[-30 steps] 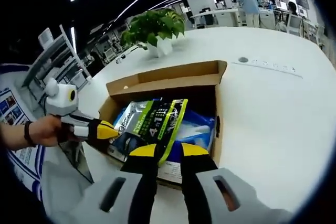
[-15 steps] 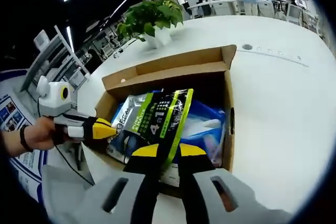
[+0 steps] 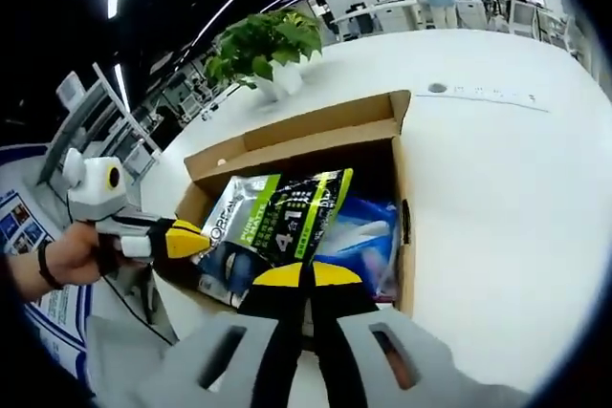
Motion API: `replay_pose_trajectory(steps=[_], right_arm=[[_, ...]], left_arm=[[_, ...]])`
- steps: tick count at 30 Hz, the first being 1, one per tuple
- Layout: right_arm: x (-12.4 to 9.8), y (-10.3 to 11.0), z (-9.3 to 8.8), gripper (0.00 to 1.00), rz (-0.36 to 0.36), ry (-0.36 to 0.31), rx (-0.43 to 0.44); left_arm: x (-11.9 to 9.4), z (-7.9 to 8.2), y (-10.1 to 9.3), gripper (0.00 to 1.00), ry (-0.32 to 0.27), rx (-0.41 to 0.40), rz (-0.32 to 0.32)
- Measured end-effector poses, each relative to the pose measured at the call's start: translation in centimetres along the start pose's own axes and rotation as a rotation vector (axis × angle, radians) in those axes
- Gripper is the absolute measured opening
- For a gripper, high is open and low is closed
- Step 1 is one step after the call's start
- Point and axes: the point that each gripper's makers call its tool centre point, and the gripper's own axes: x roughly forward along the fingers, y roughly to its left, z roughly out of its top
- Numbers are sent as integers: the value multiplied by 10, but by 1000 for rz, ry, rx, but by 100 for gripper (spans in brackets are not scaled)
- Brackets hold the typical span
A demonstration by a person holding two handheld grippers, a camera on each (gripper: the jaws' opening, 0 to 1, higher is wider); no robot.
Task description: Operate the shoe box by opening the lid, removing the specified soft item, and placing it in the target area until the item is outside and the box remains undamaged.
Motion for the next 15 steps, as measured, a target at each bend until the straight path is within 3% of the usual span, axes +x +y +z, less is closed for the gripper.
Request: replay_pose_trajectory(steps=[8, 15], right_arm=[[-18, -6, 13, 0, -12, -46, 10], [-42, -20, 13, 0, -37, -83, 32]], left_arm=[[1, 14, -19, 0, -17, 35, -22], [6, 30, -44, 0, -22, 93, -51]])
